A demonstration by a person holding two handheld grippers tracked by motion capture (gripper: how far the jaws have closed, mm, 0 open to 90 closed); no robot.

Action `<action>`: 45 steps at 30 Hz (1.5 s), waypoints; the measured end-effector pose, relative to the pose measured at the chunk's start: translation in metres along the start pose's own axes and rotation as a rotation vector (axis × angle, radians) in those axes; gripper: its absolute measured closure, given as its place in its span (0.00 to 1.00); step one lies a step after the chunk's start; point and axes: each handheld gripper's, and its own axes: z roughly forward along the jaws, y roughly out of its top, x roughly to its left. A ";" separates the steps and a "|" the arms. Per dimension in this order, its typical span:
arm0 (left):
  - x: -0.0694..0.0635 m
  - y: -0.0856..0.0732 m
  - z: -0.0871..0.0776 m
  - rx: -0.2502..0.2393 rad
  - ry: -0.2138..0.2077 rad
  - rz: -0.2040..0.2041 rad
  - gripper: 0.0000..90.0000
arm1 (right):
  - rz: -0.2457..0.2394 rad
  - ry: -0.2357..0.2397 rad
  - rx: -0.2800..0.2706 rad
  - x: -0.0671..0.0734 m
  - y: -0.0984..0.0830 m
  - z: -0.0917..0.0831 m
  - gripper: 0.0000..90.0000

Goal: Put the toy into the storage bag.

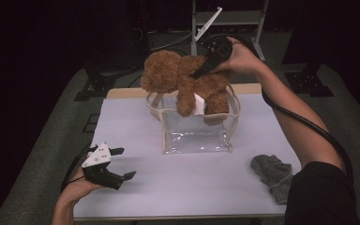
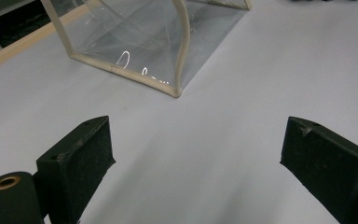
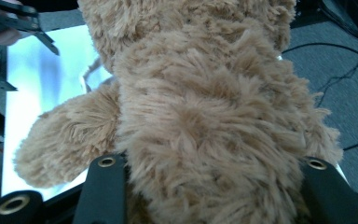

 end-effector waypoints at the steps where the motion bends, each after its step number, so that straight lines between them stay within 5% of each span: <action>1: 0.000 0.000 0.000 0.000 0.001 0.000 0.09 | 0.007 -0.002 -0.002 -0.001 -0.002 0.000 0.54; 18: -0.001 -0.001 0.002 0.008 -0.003 0.000 0.09 | 0.080 -0.041 -0.061 -0.020 -0.012 -0.010 0.54; 26: -0.002 -0.002 0.000 0.005 -0.002 -0.003 0.09 | 0.005 -0.009 -0.012 0.000 -0.016 0.007 0.53; 36: -0.003 -0.001 0.001 0.009 -0.008 -0.002 0.09 | -0.012 0.072 0.030 0.019 -0.035 0.024 0.53; 45: -0.002 -0.001 0.001 0.012 -0.010 0.003 0.09 | 0.076 0.056 0.018 0.004 -0.065 0.022 0.53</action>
